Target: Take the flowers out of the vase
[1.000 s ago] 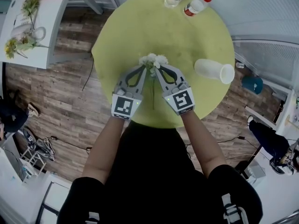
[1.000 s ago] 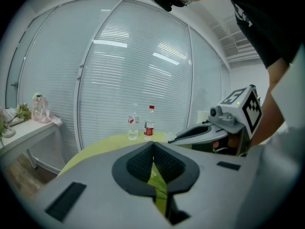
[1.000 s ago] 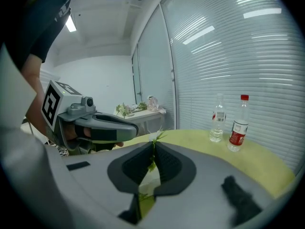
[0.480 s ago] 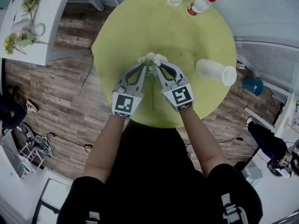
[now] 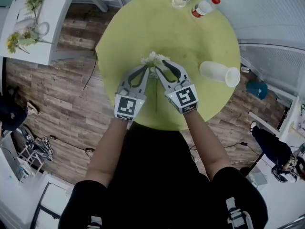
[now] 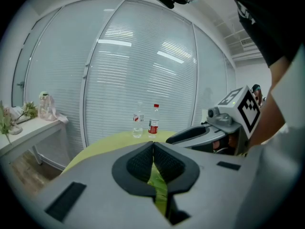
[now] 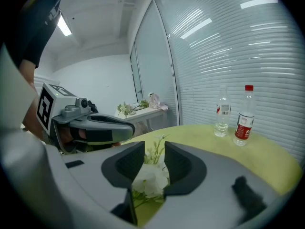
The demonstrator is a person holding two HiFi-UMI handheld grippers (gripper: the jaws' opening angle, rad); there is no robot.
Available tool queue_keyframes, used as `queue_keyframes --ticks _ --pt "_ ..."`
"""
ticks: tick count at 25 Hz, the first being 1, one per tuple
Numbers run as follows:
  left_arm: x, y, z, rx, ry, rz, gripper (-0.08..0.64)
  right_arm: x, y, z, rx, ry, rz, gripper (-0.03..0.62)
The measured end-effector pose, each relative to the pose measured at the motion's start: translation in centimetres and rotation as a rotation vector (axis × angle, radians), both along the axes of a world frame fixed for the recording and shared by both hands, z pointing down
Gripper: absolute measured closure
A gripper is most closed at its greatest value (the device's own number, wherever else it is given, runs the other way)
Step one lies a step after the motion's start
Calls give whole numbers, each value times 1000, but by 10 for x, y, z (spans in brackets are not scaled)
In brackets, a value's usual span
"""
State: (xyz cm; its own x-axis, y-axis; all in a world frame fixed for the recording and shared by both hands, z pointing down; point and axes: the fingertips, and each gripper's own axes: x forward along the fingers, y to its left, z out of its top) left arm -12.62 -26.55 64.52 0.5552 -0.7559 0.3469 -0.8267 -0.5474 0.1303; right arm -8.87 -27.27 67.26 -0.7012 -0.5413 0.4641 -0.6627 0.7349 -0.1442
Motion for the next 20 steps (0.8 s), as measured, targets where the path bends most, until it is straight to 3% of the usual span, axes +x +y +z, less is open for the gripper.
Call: queue_keyframes --ticks 10,20 --pt "-11 15 -47 57 4 14 546 3 10 -55 80 -20 34 469" --pt "-6 64 -124 133 49 80 546 18 58 -127 176 -38 88 469"
